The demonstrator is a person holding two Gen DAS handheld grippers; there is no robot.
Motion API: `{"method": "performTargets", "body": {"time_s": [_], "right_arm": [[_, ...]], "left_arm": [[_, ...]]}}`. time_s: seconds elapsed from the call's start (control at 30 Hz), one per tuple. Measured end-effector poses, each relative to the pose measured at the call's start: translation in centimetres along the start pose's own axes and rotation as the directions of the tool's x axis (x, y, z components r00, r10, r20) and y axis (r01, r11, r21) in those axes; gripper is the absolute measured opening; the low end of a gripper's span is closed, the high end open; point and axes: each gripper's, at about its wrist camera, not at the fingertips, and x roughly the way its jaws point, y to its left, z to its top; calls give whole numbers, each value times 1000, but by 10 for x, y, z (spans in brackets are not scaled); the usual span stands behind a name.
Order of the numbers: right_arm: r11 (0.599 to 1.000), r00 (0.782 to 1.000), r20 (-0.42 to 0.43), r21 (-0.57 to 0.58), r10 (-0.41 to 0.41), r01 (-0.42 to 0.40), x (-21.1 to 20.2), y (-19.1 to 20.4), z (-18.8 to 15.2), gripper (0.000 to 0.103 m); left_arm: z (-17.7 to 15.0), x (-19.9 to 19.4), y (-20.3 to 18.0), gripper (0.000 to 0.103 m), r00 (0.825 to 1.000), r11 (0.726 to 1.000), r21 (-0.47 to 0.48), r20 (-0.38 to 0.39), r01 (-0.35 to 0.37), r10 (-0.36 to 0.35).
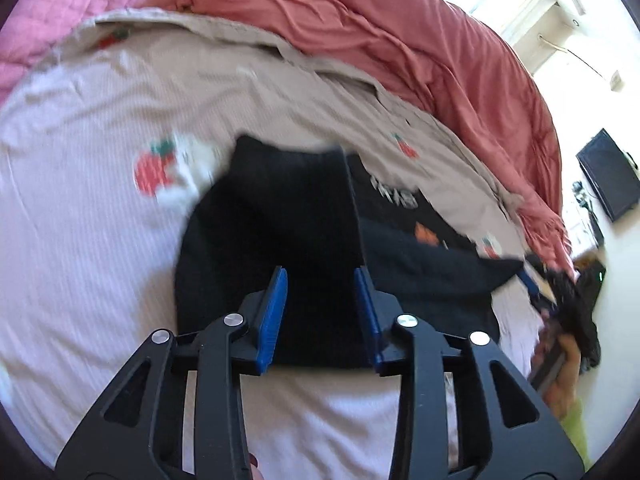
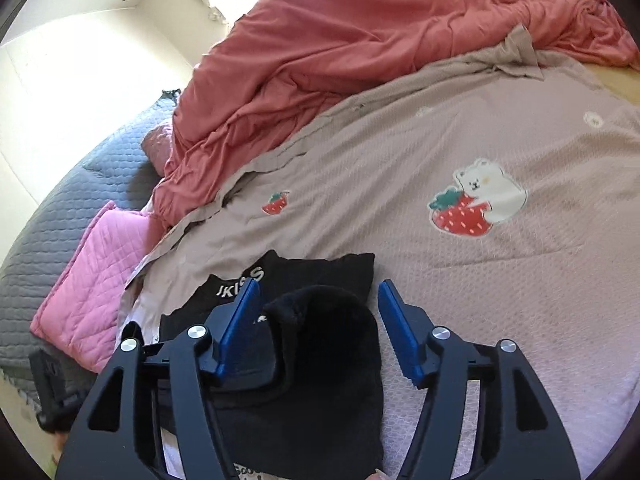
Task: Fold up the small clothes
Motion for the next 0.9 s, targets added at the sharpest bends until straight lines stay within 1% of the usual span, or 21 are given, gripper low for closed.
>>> {"method": "performTargets", "body": {"time_s": [0.03, 0.07, 0.1, 0.13, 0.17, 0.2, 0.23, 0.27, 0.3, 0.33, 0.37, 0.4, 0.43, 0.53, 0.6, 0.63, 0.67, 0.7, 0.73, 0.8, 0.9], "right_arm": [[1000, 1000, -3, -12, 18, -18, -2, 4, 0, 61], [998, 999, -11, -34, 48, -48, -4, 10, -1, 61], [996, 998, -17, -57, 68, -69, -5, 17, -2, 61], [988, 994, -33, -114, 103, -106, -7, 30, -6, 61], [977, 991, -49, -170, 122, -128, -6, 42, -11, 61], [967, 990, -63, -214, 125, -136, -6, 51, -15, 61], [949, 988, -89, -279, 124, -144, -3, 64, -23, 61], [934, 987, -110, -324, 120, -150, 1, 73, -29, 61], [924, 985, -127, -352, 112, -151, 4, 78, -33, 61], [911, 984, -147, -384, 98, -148, 10, 83, -38, 61], [904, 984, -160, -404, 83, -141, 14, 86, -42, 61], [902, 983, -169, -410, 73, -137, 17, 87, -43, 61], [902, 982, -176, -412, 64, -133, 19, 86, -44, 61], [916, 984, -167, -384, 58, -119, 22, 79, -39, 61], [929, 988, -148, -354, 53, -102, 20, 73, -34, 61], [939, 989, -136, -330, 52, -95, 20, 68, -31, 61], [949, 990, -127, -300, 56, -92, 19, 63, -28, 61], [956, 991, -121, -279, 58, -90, 18, 60, -26, 61], [966, 992, -107, -243, 62, -86, 17, 53, -22, 60], [976, 995, -84, -208, 56, -72, 13, 45, -18, 60], [985, 999, -36, -168, 35, -40, 6, 35, -12, 61]], "left_arm": [[-6, 1, -2, 37, 1000, 1000, 4, -16, 8, -8], [-9, 5, -6, 44, 999, 1000, 15, -34, 16, -16], [-9, 8, -9, 46, 999, 1000, 24, -43, 18, -17], [-8, 11, -12, 47, 999, 999, 30, -48, 17, -15], [-5, 17, -17, 52, 998, 999, 28, -57, 17, -15], [-2, 23, -20, 65, 997, 999, 23, -75, 25, -23], [4, 37, -24, 69, 993, 1000, 11, -120, 21, -19], [6, 46, -26, 70, 989, 1000, -3, -147, -8, 8], [9, 55, -26, 67, 984, 999, -26, -172, -37, 32], [14, 66, -24, 64, 979, 997, -69, -200, -42, 27], [17, 70, -24, 43, 980, 994, -100, -201, -31, 11], [21, 74, -24, 14, 980, 992, -120, -199, -33, 9], [27, 77, -26, 4, 980, 991, -122, -198, -46, 21], [51, 78, -33, 3, 989, 991, -128, -150, -29, 10], [72, 76, -33, 3, 994, 988, -156, -109, -20, 3], [84, 74, -29, 6, 998, 982, -191, -63, -2, -10], [91, 71, -25, 25, 999, 975, -220, -29, 9, -16], [98, 68, -20, 56, 1000, 968, -250, -1, 20, -21], [103, 66, -14, 63, 999, 960, -279, 24, 36, -31], [107, 61, -11, 63, 998, 955, -290, 45, 63, -52], [104, 52, -15, 63, 998, 973, -228, 58, 47, -35]]}}
